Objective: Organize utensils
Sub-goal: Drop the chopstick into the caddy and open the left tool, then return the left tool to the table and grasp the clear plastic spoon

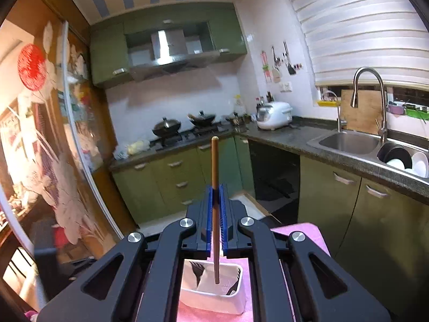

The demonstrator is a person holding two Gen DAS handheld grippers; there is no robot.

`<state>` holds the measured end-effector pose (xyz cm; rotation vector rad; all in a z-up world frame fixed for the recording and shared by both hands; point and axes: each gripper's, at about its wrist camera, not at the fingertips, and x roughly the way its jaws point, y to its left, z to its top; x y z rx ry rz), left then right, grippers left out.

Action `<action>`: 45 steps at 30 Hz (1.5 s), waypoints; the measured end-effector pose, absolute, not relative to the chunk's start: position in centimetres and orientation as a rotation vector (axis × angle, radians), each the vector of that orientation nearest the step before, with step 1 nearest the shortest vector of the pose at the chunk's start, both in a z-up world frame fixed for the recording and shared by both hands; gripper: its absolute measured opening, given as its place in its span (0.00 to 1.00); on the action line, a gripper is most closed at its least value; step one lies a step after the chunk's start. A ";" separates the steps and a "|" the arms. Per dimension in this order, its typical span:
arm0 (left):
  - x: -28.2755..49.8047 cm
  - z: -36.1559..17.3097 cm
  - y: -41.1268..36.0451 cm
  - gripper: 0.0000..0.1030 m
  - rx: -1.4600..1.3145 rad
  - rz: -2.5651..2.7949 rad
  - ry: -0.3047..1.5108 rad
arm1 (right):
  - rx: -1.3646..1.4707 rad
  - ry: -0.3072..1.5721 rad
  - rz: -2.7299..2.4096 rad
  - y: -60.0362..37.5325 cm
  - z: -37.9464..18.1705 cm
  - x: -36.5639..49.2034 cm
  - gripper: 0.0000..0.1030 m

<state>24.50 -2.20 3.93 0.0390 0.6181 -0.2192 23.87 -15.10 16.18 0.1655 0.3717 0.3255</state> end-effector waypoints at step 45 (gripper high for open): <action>17.1 -14.6 -4.2 0.42 0.087 -0.240 0.996 | 0.178 0.632 0.298 -22.6 -2.7 9.8 0.39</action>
